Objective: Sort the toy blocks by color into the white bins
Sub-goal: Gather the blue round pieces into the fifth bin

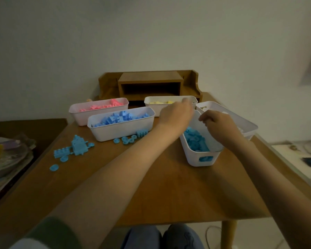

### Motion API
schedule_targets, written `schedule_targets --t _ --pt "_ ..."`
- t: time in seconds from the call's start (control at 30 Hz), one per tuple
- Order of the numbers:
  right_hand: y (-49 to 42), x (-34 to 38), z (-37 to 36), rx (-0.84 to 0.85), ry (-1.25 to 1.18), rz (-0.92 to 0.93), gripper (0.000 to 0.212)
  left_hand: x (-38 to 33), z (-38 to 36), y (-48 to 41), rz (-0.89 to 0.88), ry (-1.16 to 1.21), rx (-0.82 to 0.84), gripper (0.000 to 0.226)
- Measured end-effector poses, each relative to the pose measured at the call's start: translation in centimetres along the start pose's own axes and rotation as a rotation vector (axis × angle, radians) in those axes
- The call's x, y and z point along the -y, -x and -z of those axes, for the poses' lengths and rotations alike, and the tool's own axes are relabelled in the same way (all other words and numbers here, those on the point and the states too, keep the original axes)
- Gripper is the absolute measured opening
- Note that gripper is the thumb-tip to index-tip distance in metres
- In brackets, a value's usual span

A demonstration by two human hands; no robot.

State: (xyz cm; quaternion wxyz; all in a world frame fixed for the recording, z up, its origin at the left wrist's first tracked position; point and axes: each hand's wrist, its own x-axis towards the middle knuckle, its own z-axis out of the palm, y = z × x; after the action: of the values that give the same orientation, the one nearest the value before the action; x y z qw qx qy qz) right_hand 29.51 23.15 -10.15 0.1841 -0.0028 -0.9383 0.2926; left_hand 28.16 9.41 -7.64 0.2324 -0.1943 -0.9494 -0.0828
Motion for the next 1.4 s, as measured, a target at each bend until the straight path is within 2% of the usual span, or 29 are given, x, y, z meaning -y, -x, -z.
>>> schedule_targets --t 0.07,0.2,0.27,0.47,0.57,0.67,0.73,0.83,0.93,1.03,1.17,1.23,1.27,1.33,1.4 --pt "0.0 -0.6 0.5 -0.011 -0.029 0.002 0.033 -1.7 -1.2 -1.0 -0.087 -0.016 0.019 0.022" --pt "0.0 -1.7 1.0 0.085 0.103 0.009 0.031 -2.9 -4.2 -1.4 -0.061 0.129 0.397 0.02" --pt "0.1 -2.0 0.9 0.136 0.139 0.046 0.03 -2.6 -5.0 -1.2 -0.065 0.169 0.495 0.022" --pt "-0.8 0.5 -0.1 -0.027 0.181 0.193 0.017 -0.6 -3.5 -0.7 -0.006 0.365 0.322 0.015" --pt "-0.4 3.7 -1.0 -0.038 0.125 0.292 0.02 1.7 -2.2 1.2 0.055 0.369 0.195 0.02" --pt "0.5 7.2 -3.0 0.073 0.135 0.392 0.024 6.0 -1.4 3.8 0.163 0.315 0.134 0.039" --pt "1.1 9.1 -5.0 0.209 0.156 0.413 0.026 9.2 -0.7 5.3 0.289 0.272 0.141 0.049" --pt "1.5 10.9 -7.9 0.369 0.214 0.382 0.041 14.1 0.5 8.1 0.381 0.065 0.061 0.049" --pt "1.5 11.9 -9.8 0.507 0.14 0.315 0.05 18.2 1.2 11.5 0.426 -0.121 -0.035 0.046" --pt "2.0 13.5 -11.8 0.617 0.07 0.339 0.055 21.4 2.0 14.3 0.556 -0.242 0.016 0.056" --pt "3.5 17.1 -14.6 0.683 0.026 0.495 0.059 25.2 1.6 17.0 0.703 -0.172 0.257 0.068" --pt "4.2 19.1 -16.2 0.686 -0.046 0.533 0.061 26.2 1.0 18.0 0.666 -0.076 0.375 0.064" --pt "4.5 20.0 -17.0 0.662 -0.083 0.535 0.061 26.4 0.9 18.4 0.632 -0.059 0.382 0.059" --pt "4.6 21.7 -18.6 0.585 -0.103 0.542 0.06 26.5 0.8 19.0 0.568 -0.08 0.327 0.051" --pt "4.2 22.8 -20.0 0.529 -0.006 0.56 0.054 26.5 0.8 19.2 0.522 -0.113 0.275 0.048"
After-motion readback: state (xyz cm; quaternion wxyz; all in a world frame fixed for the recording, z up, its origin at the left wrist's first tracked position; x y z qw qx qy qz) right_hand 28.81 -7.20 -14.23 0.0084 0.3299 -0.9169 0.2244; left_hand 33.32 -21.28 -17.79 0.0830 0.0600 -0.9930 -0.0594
